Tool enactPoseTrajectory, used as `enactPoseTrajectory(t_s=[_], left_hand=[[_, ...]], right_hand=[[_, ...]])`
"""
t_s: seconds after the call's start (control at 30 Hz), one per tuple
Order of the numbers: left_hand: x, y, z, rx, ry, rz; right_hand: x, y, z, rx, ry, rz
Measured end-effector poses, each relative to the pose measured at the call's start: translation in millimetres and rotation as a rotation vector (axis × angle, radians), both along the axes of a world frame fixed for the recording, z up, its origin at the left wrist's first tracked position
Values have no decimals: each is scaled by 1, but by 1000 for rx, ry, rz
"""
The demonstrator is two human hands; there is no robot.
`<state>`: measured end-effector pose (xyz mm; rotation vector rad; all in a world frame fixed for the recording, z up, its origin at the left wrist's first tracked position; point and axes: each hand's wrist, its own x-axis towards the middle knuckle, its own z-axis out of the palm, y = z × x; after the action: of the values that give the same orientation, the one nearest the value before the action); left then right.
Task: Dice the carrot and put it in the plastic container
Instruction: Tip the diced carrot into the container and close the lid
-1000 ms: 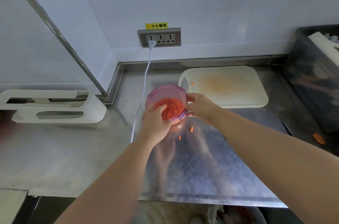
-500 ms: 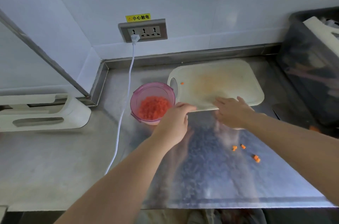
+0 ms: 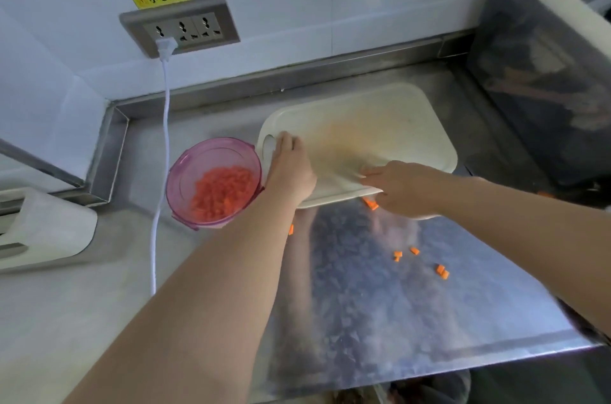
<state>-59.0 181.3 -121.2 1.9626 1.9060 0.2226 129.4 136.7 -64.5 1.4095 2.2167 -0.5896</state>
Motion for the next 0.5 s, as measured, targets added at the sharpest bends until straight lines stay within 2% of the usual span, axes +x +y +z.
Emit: enactPoseTrajectory(t_s=[0.13, 0.27, 0.4, 0.43, 0.5], left_hand=[[2, -41, -3, 144, -103, -137], [-3, -89, 0, 122, -123, -381], [-2, -122, 1, 85, -146, -536], [-4, -127, 2, 114, -173, -532], [-14, -130, 0, 234, -241, -370]], right_hand=[[12, 7, -8, -28, 95, -42], [15, 0, -9, 6, 155, -56], [17, -12, -13, 64, 174, -63], [17, -13, -14, 86, 187, -62], [18, -16, -17, 124, 269, -119]])
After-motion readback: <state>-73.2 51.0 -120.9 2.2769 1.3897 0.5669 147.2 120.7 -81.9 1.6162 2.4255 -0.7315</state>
